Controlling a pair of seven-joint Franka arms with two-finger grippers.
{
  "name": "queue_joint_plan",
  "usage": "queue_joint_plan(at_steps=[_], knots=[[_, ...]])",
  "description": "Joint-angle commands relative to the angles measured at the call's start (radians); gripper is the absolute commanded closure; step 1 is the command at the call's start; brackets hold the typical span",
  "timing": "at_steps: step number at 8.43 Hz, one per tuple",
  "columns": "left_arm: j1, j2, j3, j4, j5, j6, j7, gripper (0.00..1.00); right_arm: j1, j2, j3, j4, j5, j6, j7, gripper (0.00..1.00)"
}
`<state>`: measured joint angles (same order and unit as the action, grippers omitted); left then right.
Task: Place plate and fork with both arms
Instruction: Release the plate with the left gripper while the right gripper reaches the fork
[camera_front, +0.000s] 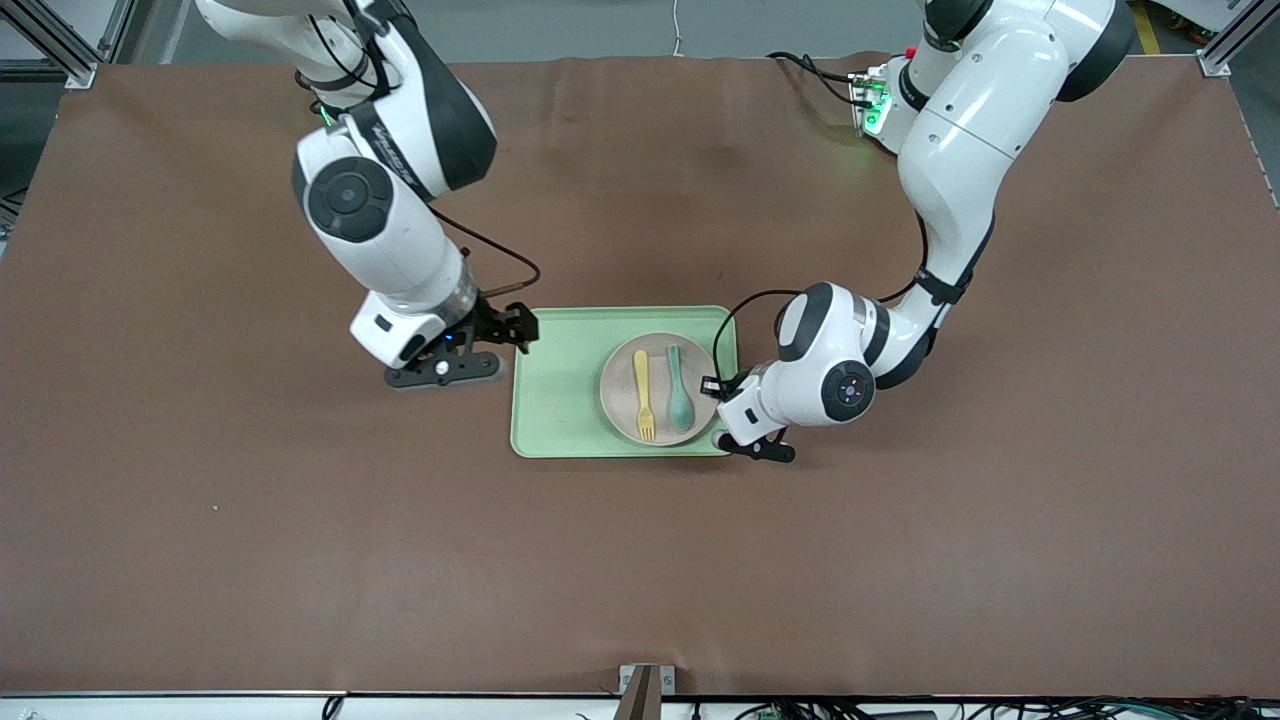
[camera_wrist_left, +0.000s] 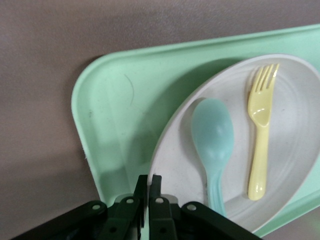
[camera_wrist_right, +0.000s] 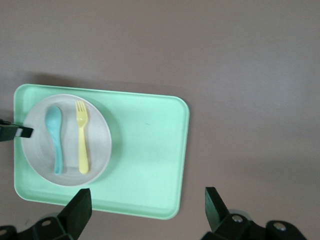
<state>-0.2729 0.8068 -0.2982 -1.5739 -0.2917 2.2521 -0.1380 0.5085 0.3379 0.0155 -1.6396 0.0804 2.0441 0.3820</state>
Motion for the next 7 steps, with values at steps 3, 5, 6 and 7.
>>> queue_joint_plan(at_steps=[3,5,6,7], knots=[[0.012,-0.02,0.002,-0.002,-0.015,0.0,-0.041,0.52,0.097,0.11,-0.011,0.007,0.019,0.168,0.096,0.0],[0.049,-0.105,0.002,-0.003,-0.015,-0.049,-0.048,0.39,0.145,0.174,-0.012,0.009,0.01,0.262,0.106,0.0],[0.081,-0.168,0.002,-0.003,-0.009,-0.099,-0.048,0.38,0.171,0.214,-0.014,0.01,0.007,0.315,0.122,0.0],[0.122,-0.239,0.005,-0.023,0.0,-0.111,-0.051,0.36,0.197,0.251,-0.017,0.014,0.001,0.352,0.139,0.01]])
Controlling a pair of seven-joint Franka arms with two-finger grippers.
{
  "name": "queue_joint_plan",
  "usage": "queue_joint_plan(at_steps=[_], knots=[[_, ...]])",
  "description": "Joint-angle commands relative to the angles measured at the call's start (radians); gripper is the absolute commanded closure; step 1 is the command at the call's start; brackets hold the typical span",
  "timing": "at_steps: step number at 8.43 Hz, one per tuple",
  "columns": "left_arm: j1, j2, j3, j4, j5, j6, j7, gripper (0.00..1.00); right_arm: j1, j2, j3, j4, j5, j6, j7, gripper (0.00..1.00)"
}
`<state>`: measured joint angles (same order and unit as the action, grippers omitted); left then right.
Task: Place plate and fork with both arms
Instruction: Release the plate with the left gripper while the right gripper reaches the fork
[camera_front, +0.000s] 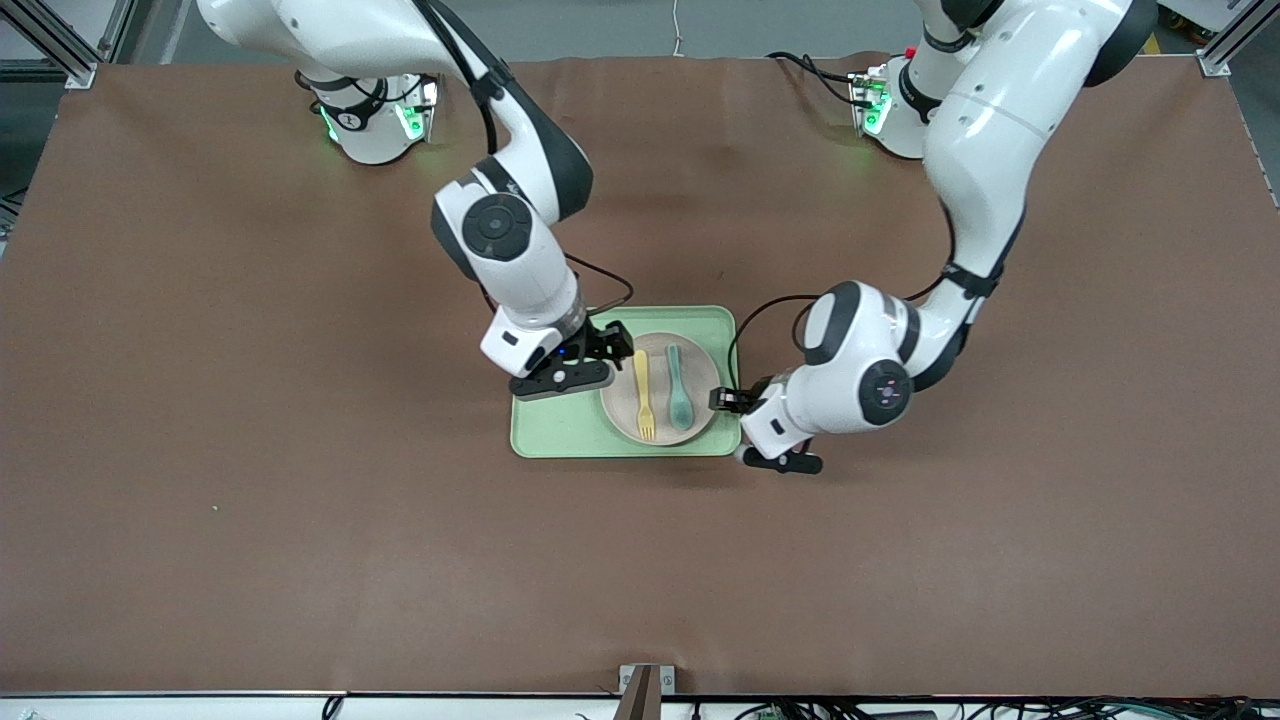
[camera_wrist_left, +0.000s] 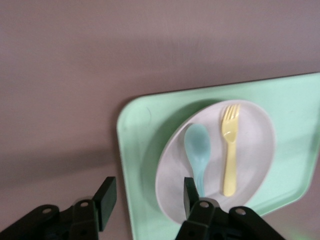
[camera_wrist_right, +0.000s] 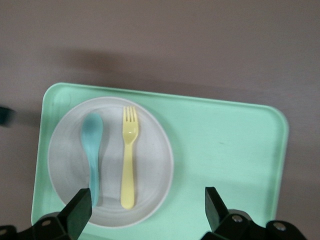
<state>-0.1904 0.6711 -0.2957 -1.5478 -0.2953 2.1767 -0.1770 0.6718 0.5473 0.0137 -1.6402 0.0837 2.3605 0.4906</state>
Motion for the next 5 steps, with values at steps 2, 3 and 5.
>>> queue_joint_plan(at_steps=[2,3,5], knots=[[0.112,-0.232,0.015,-0.072,0.068,-0.035,-0.044,0.27,0.061,0.103,-0.018,0.025,-0.047,0.104,0.033,0.02],[0.165,-0.296,0.012,-0.081,0.124,-0.038,-0.088,0.16,0.069,0.123,-0.018,0.033,-0.047,0.117,0.036,0.03],[0.253,-0.41,0.01,-0.125,0.139,-0.04,-0.075,0.06,0.069,0.155,-0.018,0.057,-0.047,0.12,0.036,0.13]])
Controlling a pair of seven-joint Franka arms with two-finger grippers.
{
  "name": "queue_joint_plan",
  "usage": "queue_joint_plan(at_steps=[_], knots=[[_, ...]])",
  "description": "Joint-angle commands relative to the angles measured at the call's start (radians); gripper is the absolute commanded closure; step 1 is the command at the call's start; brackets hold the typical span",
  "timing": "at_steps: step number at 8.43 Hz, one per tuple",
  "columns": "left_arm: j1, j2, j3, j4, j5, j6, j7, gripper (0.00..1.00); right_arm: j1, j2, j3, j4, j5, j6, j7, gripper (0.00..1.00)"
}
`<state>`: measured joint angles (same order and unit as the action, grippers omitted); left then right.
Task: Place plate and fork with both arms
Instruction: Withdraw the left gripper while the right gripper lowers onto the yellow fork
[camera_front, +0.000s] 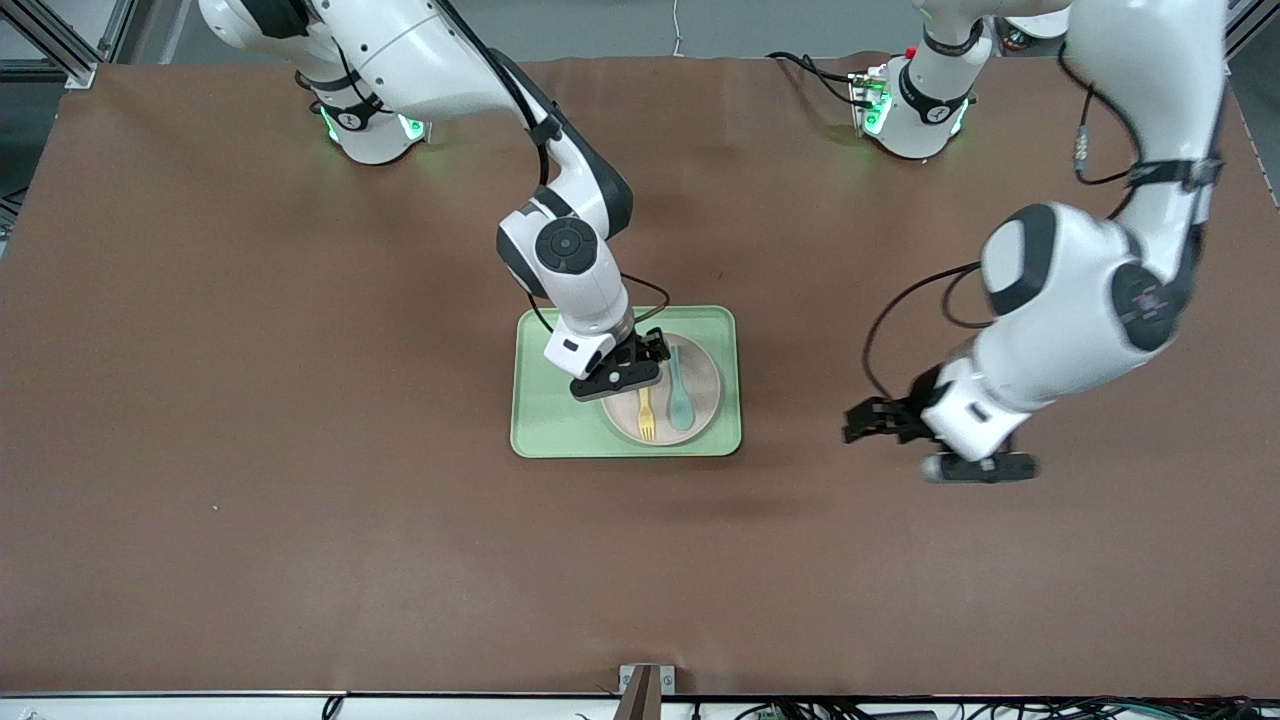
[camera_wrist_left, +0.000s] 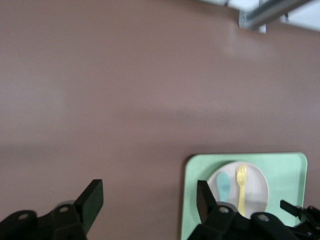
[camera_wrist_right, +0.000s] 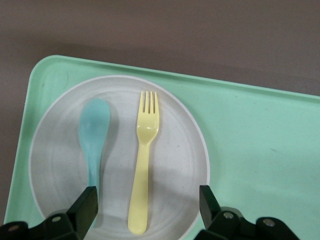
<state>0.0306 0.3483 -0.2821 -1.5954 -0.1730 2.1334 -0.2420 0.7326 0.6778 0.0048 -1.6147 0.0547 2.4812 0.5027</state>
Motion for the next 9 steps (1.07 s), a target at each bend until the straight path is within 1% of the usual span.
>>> queue_joint_plan(at_steps=[1,2,3,4,5,6,7,8,9], knots=[[0.072,-0.142,-0.002,-0.101,0.024,0.002,-0.011,0.03,0.008,0.043,-0.009,0.045,-0.018,-0.001,0.023,0.18],[0.118,-0.208,-0.002,-0.119,0.052,-0.041,-0.02,0.01,0.008,0.066,-0.011,0.068,-0.018,-0.001,0.025,0.2],[0.121,-0.265,0.006,-0.12,0.087,-0.125,-0.025,0.01,0.008,0.103,-0.012,0.108,-0.018,-0.001,0.025,0.21],[0.1,-0.323,0.038,-0.121,0.102,-0.194,-0.023,0.01,0.008,0.12,-0.012,0.123,-0.019,-0.001,0.043,0.22],[0.028,-0.371,0.11,-0.121,0.131,-0.248,-0.023,0.01,0.01,0.123,-0.012,0.124,-0.019,-0.001,0.056,0.23],[-0.024,-0.412,0.159,-0.127,0.147,-0.292,-0.01,0.01,0.01,0.134,-0.012,0.125,-0.019,0.001,0.057,0.24],[-0.058,-0.458,0.19,-0.161,0.159,-0.311,-0.002,0.01,0.016,0.141,-0.012,0.125,-0.021,0.001,0.057,0.28],[-0.11,-0.512,0.24,-0.214,0.173,-0.31,0.007,0.01,0.017,0.143,-0.012,0.125,-0.021,-0.001,0.057,0.36],[-0.145,-0.561,0.274,-0.262,0.173,-0.308,0.021,0.01,0.017,0.149,-0.012,0.125,-0.021,-0.001,0.057,0.38]])
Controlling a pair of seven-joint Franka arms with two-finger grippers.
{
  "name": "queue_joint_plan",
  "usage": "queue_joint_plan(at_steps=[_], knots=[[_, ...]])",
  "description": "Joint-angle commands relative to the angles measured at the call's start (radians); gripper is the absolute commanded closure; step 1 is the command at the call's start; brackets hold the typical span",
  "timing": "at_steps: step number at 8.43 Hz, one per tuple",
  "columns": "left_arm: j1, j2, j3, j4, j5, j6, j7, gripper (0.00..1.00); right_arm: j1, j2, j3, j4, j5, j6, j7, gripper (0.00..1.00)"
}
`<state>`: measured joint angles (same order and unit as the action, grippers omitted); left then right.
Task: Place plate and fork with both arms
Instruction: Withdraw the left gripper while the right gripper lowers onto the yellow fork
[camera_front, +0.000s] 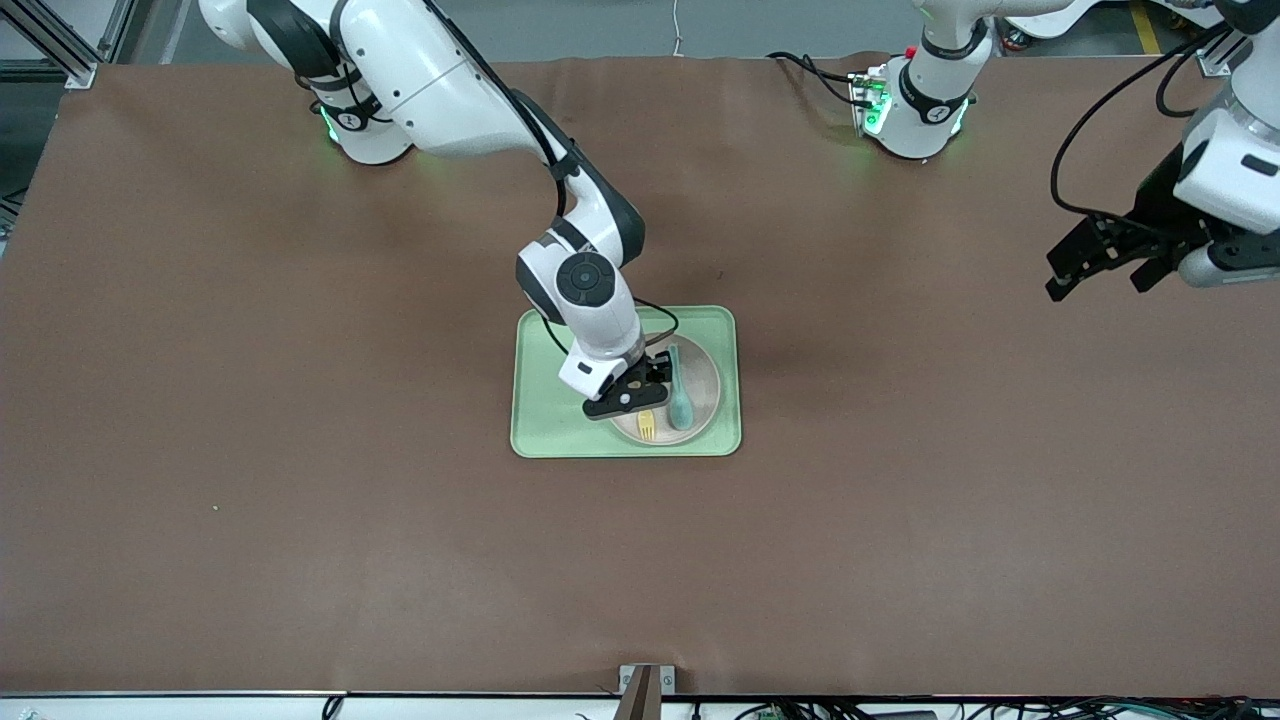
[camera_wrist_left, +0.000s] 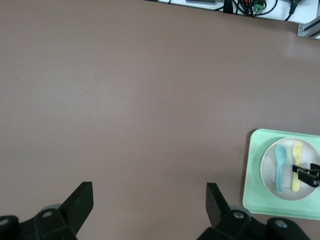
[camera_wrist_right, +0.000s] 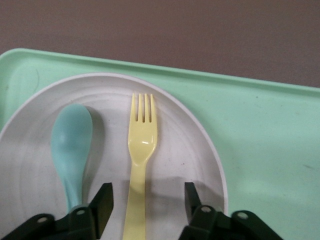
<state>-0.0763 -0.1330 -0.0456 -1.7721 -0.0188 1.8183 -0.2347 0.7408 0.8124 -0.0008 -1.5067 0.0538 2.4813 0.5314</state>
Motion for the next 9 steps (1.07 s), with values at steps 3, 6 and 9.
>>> queue_joint_plan(at_steps=[3,6,9], knots=[[-0.008,0.002,0.042,0.028,0.019,-0.028,0.179,0.0,0.008,0.016,-0.007,0.016,-0.02,-0.004,0.05,0.69],[-0.022,0.112,0.059,0.207,0.019,-0.2,0.193,0.0,0.011,0.007,-0.015,0.016,-0.022,-0.016,0.174,0.98],[-0.039,0.104,0.075,0.209,0.017,-0.22,0.184,0.0,0.002,-0.062,-0.015,0.028,-0.038,-0.192,0.231,1.0]])
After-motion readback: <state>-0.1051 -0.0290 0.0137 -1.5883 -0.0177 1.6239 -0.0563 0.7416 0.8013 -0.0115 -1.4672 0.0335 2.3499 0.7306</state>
